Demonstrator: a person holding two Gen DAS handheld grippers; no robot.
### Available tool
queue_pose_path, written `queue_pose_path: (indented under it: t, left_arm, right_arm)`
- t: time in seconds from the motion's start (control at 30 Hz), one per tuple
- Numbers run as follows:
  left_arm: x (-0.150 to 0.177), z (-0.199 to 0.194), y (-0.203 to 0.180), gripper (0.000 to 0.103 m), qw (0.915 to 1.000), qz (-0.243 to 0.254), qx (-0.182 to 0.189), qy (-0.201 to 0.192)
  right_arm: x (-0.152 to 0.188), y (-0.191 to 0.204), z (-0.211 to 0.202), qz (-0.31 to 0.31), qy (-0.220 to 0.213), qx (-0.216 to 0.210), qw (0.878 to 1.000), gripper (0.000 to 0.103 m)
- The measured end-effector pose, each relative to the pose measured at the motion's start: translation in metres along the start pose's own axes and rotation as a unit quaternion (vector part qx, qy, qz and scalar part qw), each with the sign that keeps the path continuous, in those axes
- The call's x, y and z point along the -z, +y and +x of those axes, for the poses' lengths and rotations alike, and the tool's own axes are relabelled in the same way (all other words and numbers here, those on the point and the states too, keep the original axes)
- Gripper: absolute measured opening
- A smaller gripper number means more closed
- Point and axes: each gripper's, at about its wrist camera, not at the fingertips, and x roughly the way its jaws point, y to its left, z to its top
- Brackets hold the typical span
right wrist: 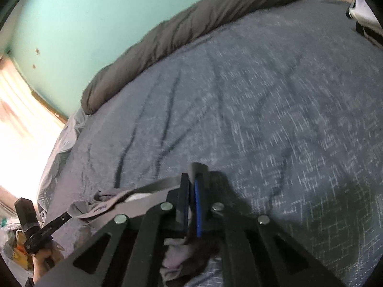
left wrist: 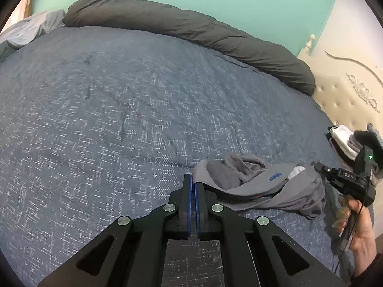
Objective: Fold clothes
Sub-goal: 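Lift the garment edge with the left tool while the right tool holds the hem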
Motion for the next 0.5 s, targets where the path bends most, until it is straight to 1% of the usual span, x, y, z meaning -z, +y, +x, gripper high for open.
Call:
queue_pose_path:
  t: [0.1, 0.23, 0.3, 0.4, 0.5]
  left_arm:
    - [-0.003, -0.006, 0.002, 0.002, 1.0, -0.003, 0.003, -0.006]
    - [-0.009, -0.018, -0.003, 0.002, 0.9997, 0.001, 0.009, -0.022]
    - [-0.013, -0.03, -0.007, 0.002, 0.9993, 0.005, 0.015, -0.034]
    - [-0.017, -0.051, -0.015, 0.002, 0.9983, 0.019, 0.011, -0.054]
    - [-0.02, -0.072, -0.016, 0.002, 0.9979, 0.01, 0.015, -0.062]
  right_arm:
    - [-0.006, 0.013, -0.013, -0.011, -0.028, -0.015, 0.999, 0.003]
    - [-0.009, 0.03, -0.036, -0.036, -0.051, -0.03, 0.998, 0.003]
    - [-0.009, 0.039, -0.051, -0.05, -0.061, -0.037, 0.996, 0.003]
    - [-0.007, 0.055, -0.074, -0.069, -0.076, -0.049, 0.993, 0.003]
    - [-0.005, 0.07, -0.099, -0.077, -0.092, -0.057, 0.991, 0.003]
